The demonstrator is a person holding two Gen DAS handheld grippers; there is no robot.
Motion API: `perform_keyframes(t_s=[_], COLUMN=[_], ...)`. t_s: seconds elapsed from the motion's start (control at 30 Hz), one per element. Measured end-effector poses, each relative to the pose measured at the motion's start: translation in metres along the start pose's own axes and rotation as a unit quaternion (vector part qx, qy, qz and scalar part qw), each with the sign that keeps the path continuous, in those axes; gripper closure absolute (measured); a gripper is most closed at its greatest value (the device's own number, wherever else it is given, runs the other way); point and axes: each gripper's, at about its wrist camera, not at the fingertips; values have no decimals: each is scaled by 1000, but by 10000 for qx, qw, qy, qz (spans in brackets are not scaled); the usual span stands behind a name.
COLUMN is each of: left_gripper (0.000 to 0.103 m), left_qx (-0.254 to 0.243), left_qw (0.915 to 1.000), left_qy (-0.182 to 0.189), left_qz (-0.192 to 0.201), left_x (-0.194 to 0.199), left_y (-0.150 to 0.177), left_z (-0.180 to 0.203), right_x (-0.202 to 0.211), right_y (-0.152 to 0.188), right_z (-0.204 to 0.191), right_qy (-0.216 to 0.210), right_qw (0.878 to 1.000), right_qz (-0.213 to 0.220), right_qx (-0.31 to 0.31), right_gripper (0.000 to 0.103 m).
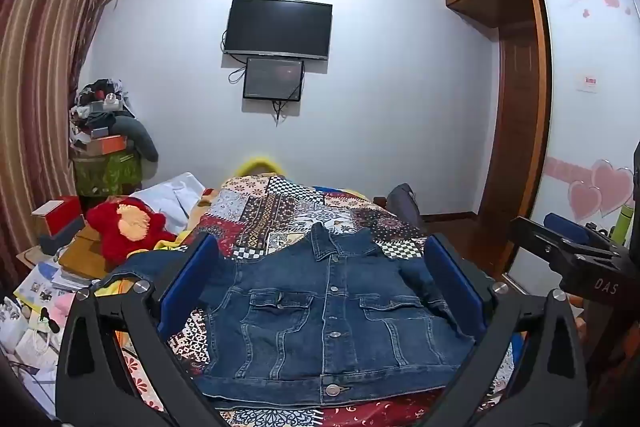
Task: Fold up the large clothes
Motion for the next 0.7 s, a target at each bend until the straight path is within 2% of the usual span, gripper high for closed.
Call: perform_keyframes(t_s=[0.33,0.7], left_gripper=[0,0], left_qx=[108,118], left_qw=[9999,9999], left_qy=[19,-25], left_qz=[-29,-104], left_x=[6,-6], left_y=[3,-1], left_z=[-8,-9], right_x=[-1,-1], right_y=[0,-1], right_z=[-1,-1], right_qy=[6,8], right_qw=[10000,10000], right_qz=[-8,1], right_qx=[20,6], right_gripper=[0,0])
Point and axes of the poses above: each gripper's, at about its wrist camera, not at the fingertips, and x roughly against the way its jaws point, z to its right, y to its underside, and after that the axes turned 7 degrees about y, right-handed
